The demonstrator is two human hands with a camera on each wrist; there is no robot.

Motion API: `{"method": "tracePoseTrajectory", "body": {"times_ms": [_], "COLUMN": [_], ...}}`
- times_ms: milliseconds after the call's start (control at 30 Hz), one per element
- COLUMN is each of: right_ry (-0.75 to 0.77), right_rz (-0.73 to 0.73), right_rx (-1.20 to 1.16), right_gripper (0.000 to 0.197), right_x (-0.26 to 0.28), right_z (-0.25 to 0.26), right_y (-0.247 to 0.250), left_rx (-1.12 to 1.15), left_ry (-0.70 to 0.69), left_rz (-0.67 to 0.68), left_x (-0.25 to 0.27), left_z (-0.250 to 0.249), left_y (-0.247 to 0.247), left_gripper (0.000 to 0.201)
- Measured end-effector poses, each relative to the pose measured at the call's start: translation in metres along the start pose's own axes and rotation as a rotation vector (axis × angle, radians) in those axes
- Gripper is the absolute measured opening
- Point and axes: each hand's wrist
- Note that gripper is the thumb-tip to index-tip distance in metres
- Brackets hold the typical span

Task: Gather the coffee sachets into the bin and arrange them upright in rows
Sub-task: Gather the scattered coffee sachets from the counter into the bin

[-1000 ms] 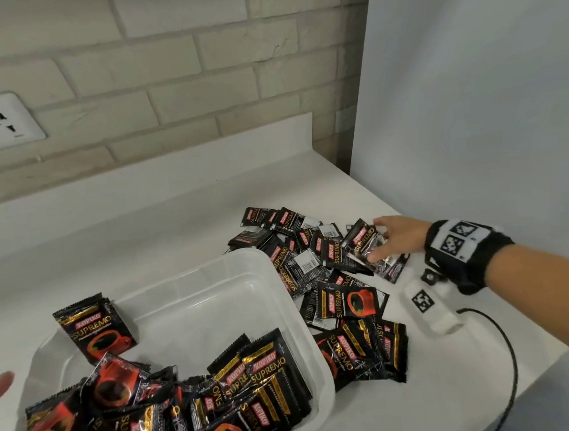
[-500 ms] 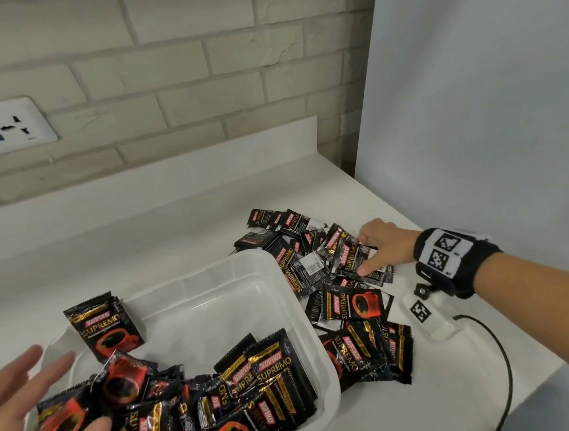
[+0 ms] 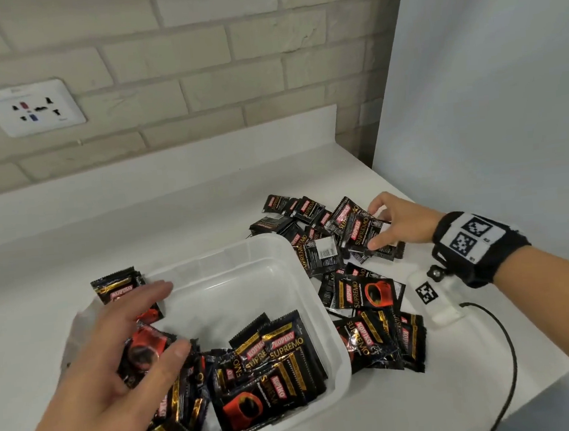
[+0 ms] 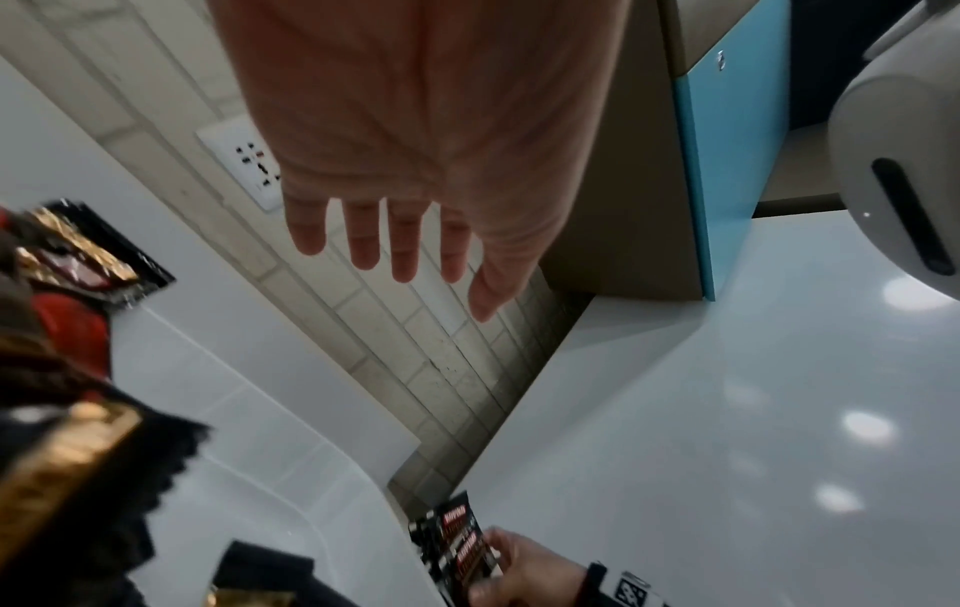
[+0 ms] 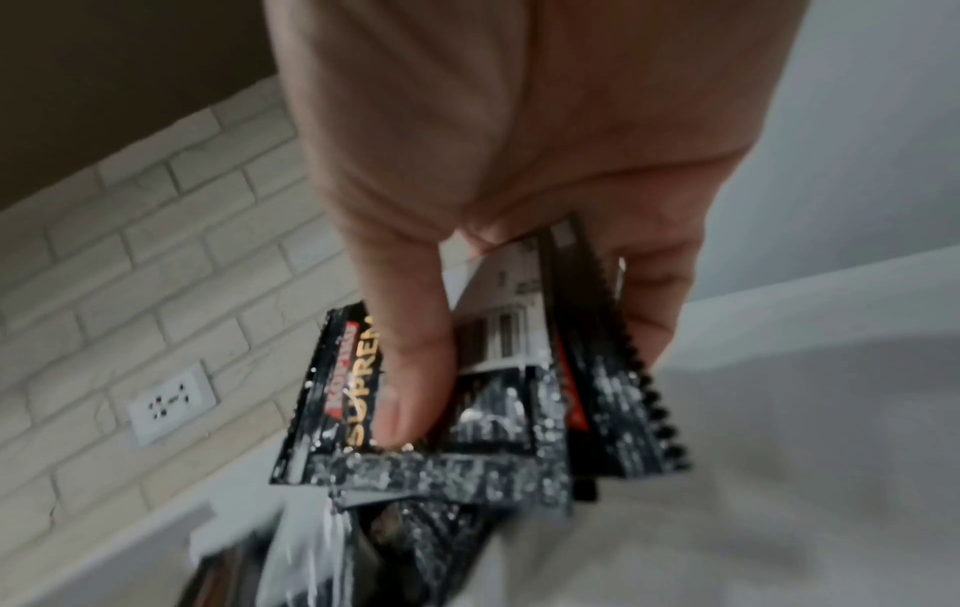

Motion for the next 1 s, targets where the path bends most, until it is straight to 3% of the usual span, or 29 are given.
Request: {"method": "tracePoseTrajectory", "body": {"times_ms": [100,233,333,433,500,567,700,800,867,1000], "right_ry": [0.019,0.12,0.173,0.309,0.424,0.509,0.548,0.514,0.501,0.438], "right_rz": [-0.031,-0.059,0.036,0.162,0.189,0.154,0.136,0.118,0.073,0.047], "right_rx": [-0.093,-0.317,-0.573,-0.591,-0.458,-0.404,-0.419,-0.413,-0.409,-0.354], "right_gripper": [0.056,0.042,0.048,0.063,0.061,0.064,0.078,0.085,0.082,0.076], "right_x": [0.008,0.03,0.054,0.082,0.097,0.107,0.112,0.113,0.113,0.112], "right_z": [0.004,0.017,0.043,0.074,0.092,0.102,0.106,0.099,0.089,0.066], "right_y": [0.009,0.011,-0.003,-0.031,-0.055,-0.077,-0.09,-0.081,-0.071,-0.056], "left_rx": [0.084,0.176,0.23,0.244,0.285,0.407,0.449,0.274,-0.033,-0.455], "left_ry": [0.055,0.066,0.096,0.148,0.145,0.181,0.18,0.167,0.115,0.123], "left_rz": [0.084,0.186,0.27,0.357,0.375,0.308,0.182,0.099,0.147,0.617], "left_x": [-0.005,-0.017,-0.028,-0.039,-0.043,-0.045,-0.048,-0.048,-0.046,-0.035], "left_z": [0.0,-0.013,-0.022,-0.035,-0.047,-0.058,-0.052,-0.034,-0.019,-0.003], "left_y": [-0.011,-0.022,-0.029,-0.041,-0.05,-0.052,-0.037,-0.015,-0.001,0.004], "left_gripper": [0.061,0.059,0.082,0.096,0.081,0.058,0.048,0.036,0.032,0.032]}}
Point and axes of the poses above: each hand's wrist, its own x-axis away from the middle knuckle, its own y-axis out of the back of the hand, z = x × y, and after that the axes turned 10 degrees about -x, right-handed
